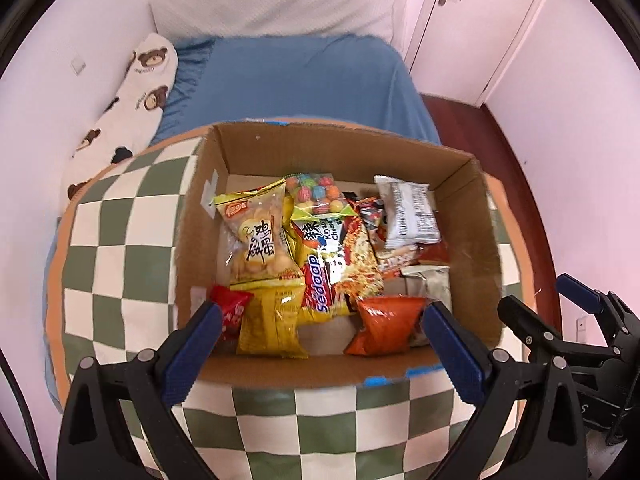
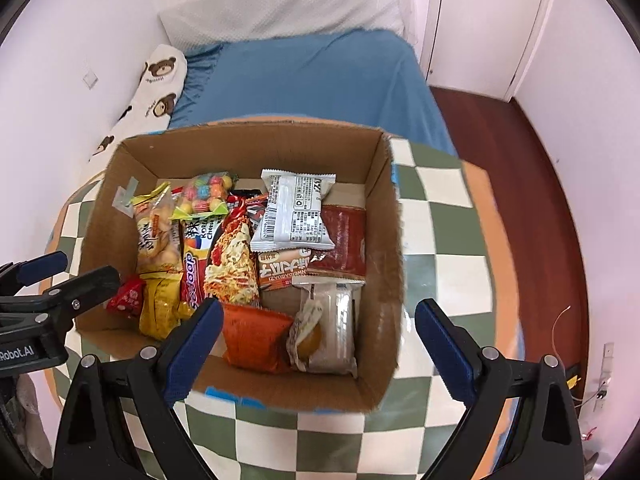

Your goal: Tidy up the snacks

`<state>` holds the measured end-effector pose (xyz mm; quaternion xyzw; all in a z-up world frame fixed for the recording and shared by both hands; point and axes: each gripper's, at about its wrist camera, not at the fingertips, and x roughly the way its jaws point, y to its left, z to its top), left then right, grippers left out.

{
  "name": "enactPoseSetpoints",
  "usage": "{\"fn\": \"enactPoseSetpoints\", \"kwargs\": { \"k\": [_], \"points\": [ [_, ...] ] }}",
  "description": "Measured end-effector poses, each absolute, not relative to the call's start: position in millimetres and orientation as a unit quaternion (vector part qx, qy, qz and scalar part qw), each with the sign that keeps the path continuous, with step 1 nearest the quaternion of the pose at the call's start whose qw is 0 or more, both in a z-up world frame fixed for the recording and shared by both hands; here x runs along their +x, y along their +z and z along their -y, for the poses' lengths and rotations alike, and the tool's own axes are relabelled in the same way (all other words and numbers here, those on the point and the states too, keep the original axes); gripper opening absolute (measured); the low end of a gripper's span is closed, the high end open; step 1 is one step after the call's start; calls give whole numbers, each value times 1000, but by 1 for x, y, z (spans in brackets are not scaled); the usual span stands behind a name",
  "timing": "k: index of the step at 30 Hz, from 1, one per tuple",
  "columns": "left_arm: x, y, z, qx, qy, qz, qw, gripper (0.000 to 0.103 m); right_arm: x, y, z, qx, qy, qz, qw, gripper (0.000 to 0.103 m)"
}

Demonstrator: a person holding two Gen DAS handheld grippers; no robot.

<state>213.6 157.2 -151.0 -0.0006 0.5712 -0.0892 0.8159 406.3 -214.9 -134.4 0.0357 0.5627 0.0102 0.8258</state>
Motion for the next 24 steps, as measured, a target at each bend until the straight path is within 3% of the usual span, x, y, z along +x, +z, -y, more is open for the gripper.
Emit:
{"fn": "enactPoseSetpoints", "kwargs": {
  "k": [24],
  "points": [
    [-9, -14, -173, 47, -56, -403, 912, 103, 168, 37, 212, 22, -13, -394, 919, 101]
  ]
}}
